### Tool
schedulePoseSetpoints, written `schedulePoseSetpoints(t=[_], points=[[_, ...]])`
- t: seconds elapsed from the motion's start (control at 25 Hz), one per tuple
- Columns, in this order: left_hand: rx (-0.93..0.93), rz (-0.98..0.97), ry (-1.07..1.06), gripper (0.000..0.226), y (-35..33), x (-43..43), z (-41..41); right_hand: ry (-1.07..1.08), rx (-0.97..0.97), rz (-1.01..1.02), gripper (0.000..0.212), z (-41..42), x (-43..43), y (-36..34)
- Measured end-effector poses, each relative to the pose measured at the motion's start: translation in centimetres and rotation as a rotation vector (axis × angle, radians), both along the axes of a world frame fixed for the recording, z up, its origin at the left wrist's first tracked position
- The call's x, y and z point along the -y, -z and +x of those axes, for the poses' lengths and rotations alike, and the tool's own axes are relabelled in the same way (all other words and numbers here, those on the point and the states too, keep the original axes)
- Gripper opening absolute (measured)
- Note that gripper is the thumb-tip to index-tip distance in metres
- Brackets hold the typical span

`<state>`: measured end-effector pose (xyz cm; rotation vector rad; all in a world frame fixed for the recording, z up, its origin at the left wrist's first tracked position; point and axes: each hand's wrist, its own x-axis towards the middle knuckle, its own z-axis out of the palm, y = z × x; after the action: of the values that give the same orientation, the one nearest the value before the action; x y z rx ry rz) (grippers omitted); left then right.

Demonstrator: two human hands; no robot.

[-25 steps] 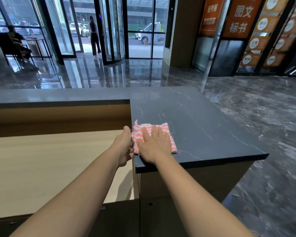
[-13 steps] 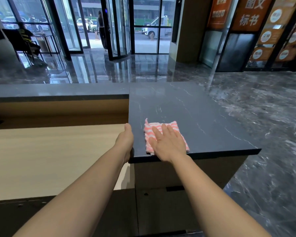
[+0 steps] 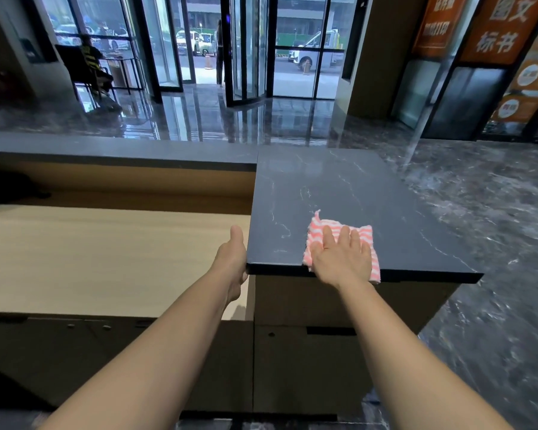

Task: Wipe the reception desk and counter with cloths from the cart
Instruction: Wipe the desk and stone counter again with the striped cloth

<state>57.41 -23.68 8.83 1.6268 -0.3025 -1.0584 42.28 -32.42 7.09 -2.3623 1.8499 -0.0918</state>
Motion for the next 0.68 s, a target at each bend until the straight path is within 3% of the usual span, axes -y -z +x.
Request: schedulePoseSetpoints(t=[0.32,0.4,0.52,0.56,0.6,0.68], points=[[-0.102,-0.065,-0.009,0.050,-0.2,-2.1,0.0,-0.273,0.007,-0.069,0.059,7.7,-6.2,0.0],[0.035,-0.057,-0.019,0.050,0.1,-2.4,0.2,-0.361,-0.025,-0.060,0.057,8.7,-6.7,0.0],[0.498,-0.079,-0.085,0.043,0.2,-3.2,-0.2,-0.451,-0.081,-0.054,0.061,9.1,-7.1,-0.3],[0.572,-0.084,-0.082,0.046,0.3,-3.3,-0.3,-0.467,-0.082,-0.047,0.063,9.1,-7.0,-0.5],[0.576,-0.073,-0.063,0.051,0.4,-3.2,-0.4,-0.481,-0.078,-0.041,0.064,9.0,-6.8,-0.7],[0.388,-0.057,-0.023,0.060,0.5,-3.0,-0.5,-0.509,-0.059,-0.041,0.062,8.6,-6.5,-1.2]])
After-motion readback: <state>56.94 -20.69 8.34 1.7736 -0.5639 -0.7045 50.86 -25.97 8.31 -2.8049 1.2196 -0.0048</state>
